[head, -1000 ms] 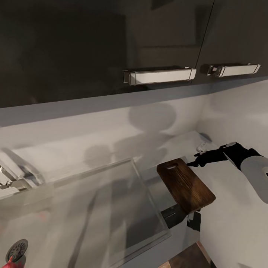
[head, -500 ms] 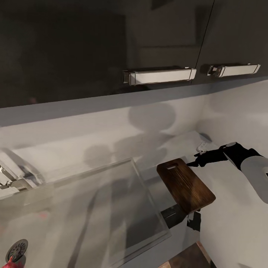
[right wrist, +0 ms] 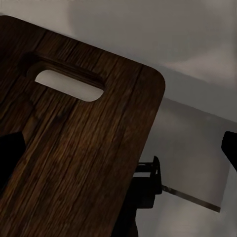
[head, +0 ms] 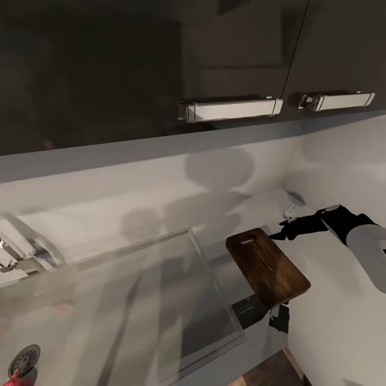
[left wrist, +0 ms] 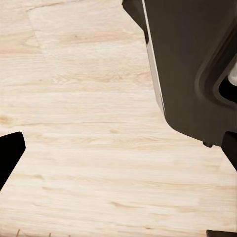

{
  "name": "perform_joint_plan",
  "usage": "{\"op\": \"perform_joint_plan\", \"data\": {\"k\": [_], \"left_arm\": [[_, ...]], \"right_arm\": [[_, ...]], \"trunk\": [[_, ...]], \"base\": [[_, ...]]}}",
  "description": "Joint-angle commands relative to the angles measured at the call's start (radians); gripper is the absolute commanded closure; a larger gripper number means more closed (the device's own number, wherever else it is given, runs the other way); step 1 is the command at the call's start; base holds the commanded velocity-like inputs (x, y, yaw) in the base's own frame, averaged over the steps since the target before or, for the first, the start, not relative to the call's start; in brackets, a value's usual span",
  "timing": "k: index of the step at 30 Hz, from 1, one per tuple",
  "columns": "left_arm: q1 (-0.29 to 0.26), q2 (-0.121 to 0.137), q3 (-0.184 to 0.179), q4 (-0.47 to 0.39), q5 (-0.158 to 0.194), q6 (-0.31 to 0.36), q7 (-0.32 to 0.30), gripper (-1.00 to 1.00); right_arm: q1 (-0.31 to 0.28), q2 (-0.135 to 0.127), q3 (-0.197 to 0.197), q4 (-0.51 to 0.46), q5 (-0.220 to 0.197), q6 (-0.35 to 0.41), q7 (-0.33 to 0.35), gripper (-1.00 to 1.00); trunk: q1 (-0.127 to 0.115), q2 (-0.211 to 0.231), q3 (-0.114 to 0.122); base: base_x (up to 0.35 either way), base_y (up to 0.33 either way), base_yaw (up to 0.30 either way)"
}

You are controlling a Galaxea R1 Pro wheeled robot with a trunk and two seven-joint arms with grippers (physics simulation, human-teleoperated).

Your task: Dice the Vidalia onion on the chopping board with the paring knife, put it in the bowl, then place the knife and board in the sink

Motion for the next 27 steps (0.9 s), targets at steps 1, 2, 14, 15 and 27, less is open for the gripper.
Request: {"op": "perform_joint_plan", "data": {"k": [1, 2, 14, 15, 27], "left_arm": [[-0.001, 0.000, 0.001, 0.002, 0.003, -0.005, 0.000, -1.00], [-0.001, -0.001, 0.001, 0.002, 0.002, -0.005, 0.000, -1.00], [-0.001, -0.005, 0.001, 0.001, 0.003, -0.007, 0.000, -1.00], [-0.001, -0.005, 0.001, 0.001, 0.003, -0.007, 0.000, -1.00], [-0.001, -0.009, 0.001, -0.001, 0.003, -0.007, -0.001, -1.00]], "right_arm": [[0.000, 0.000, 0.008, -0.001, -0.008, 0.006, 0.004, -1.00], [0.000, 0.000, 0.008, -0.001, -0.008, 0.006, 0.004, -1.00], [0.000, -0.001, 0.006, -0.003, -0.008, -0.011, 0.003, -1.00], [0.000, -0.001, 0.006, -0.003, -0.008, -0.019, 0.003, -1.00], [-0.001, 0.046, 0.005, -0.095, -0.008, -0.086, 0.007, -1.00]], "trunk": [[0.001, -0.002, -0.002], [0.001, -0.002, -0.002], [0.001, -0.002, -0.002], [0.001, -0.002, -0.002], [0.001, -0.002, -0.002]], "base": [[0.000, 0.000, 0.000], [0.000, 0.000, 0.000], [0.000, 0.000, 0.000], [0.000, 0.000, 0.000], [0.000, 0.000, 0.000]]}}
